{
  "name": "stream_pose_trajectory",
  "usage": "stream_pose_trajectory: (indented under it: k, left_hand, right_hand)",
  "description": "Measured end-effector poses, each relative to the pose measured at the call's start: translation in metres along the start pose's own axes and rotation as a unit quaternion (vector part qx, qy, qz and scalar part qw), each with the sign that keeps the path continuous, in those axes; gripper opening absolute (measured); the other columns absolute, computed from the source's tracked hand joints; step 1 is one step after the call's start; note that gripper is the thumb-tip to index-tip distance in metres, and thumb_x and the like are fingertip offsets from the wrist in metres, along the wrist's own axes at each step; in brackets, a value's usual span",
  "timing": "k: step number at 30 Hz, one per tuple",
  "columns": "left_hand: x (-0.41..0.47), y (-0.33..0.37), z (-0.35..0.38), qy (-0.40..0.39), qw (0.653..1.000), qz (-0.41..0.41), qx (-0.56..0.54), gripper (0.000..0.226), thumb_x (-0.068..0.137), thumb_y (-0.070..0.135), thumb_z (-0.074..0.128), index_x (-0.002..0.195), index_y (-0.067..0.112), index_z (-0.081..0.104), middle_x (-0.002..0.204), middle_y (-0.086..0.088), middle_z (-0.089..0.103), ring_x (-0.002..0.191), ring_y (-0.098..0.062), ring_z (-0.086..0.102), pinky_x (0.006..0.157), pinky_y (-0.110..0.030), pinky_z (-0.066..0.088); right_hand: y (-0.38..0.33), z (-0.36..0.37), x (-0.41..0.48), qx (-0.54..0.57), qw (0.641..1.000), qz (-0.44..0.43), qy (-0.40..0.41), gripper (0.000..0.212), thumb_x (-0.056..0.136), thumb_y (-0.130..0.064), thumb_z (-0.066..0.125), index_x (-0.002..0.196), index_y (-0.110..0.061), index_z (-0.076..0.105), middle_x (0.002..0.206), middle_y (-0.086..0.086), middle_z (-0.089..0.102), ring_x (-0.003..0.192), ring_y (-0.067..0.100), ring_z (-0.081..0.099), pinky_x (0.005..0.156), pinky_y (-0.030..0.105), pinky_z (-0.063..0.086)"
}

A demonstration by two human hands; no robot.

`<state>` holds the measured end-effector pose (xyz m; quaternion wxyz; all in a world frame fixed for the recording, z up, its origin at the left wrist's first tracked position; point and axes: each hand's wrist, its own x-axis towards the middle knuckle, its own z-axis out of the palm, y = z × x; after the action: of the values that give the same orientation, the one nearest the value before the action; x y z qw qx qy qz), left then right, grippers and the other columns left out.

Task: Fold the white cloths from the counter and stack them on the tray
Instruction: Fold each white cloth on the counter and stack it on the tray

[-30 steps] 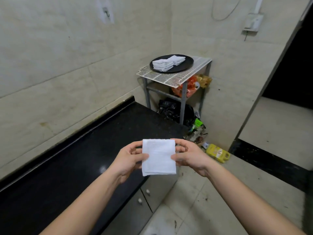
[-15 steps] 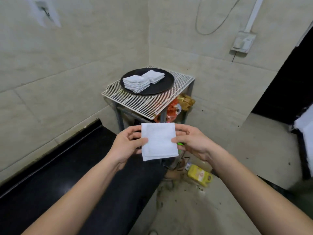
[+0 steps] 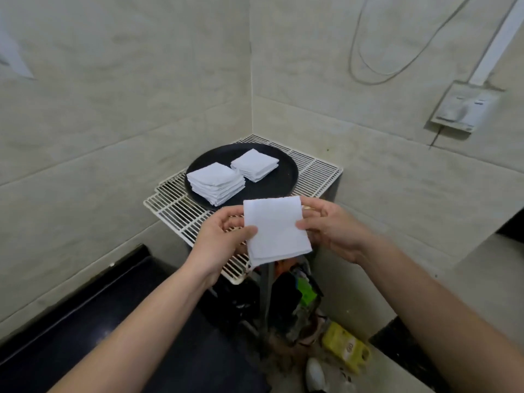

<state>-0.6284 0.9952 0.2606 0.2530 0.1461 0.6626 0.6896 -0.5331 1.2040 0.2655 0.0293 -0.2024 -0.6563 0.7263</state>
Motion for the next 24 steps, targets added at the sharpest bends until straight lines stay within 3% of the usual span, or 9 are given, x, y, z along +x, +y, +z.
stream_pose_trajectory:
  k: [3,7,12,15,19,24]
  left_hand:
    - [0.043,0.002,0.008,0.044,0.999,-0.013,-0.014,0.034,0.084,-0.009,0.068,0.113,0.009,0.066,0.094,-0.014,0.068,0.077,-0.021,0.071,0.056,-0.027,0.055]
    - [0.107,0.01,0.022,0.128,0.991,-0.028,-0.031,0.032,0.084,-0.007,0.069,0.111,0.01,0.065,0.102,-0.022,0.066,0.084,-0.028,0.071,0.059,-0.03,0.058]
    - [0.175,0.02,0.042,0.207,0.976,-0.054,-0.033,0.038,0.085,-0.003,0.071,0.117,0.013,0.061,0.099,-0.012,0.074,0.088,-0.026,0.074,0.072,-0.039,0.06]
    - [0.217,0.027,0.05,0.26,0.962,-0.066,-0.047,0.047,0.085,-0.001,0.072,0.125,0.015,0.054,0.106,-0.014,0.069,0.088,-0.034,0.073,0.079,-0.047,0.061]
    - [0.268,0.029,0.049,0.314,0.946,-0.075,-0.007,0.055,0.085,0.0,0.071,0.132,0.012,0.046,0.104,-0.012,0.065,0.078,-0.025,0.07,0.066,-0.036,0.059]
    - [0.307,0.018,0.037,0.347,0.927,-0.121,0.071,0.065,0.081,-0.003,0.068,0.139,0.008,0.04,0.089,-0.013,0.066,0.076,-0.028,0.068,0.08,-0.049,0.06]
  right_hand:
    - [-0.013,-0.02,0.061,-0.016,0.999,0.007,-0.048,0.051,0.091,0.012,0.057,0.131,-0.019,0.061,0.117,0.006,0.073,0.106,0.024,0.07,0.08,0.037,0.057]
    - [-0.041,-0.047,0.141,-0.045,0.994,0.022,-0.1,0.047,0.092,0.006,0.059,0.132,-0.019,0.061,0.115,0.003,0.074,0.106,0.021,0.071,0.086,0.038,0.059]
    - [-0.06,-0.071,0.229,-0.069,0.988,0.027,-0.135,0.051,0.093,0.007,0.056,0.139,-0.015,0.054,0.12,0.004,0.071,0.109,0.02,0.069,0.09,0.038,0.059]
    - [-0.071,-0.078,0.283,-0.075,0.988,0.018,-0.132,0.055,0.094,0.009,0.056,0.145,-0.009,0.048,0.126,0.01,0.067,0.11,0.023,0.067,0.09,0.037,0.058]
    - [-0.082,-0.073,0.345,-0.067,0.986,0.027,-0.149,0.056,0.093,0.008,0.056,0.146,-0.007,0.045,0.127,0.008,0.067,0.11,0.023,0.067,0.097,0.039,0.054]
    - [-0.076,-0.063,0.394,-0.132,0.976,0.045,-0.164,0.06,0.091,0.004,0.059,0.147,-0.011,0.044,0.125,0.005,0.067,0.109,0.022,0.066,0.095,0.038,0.054]
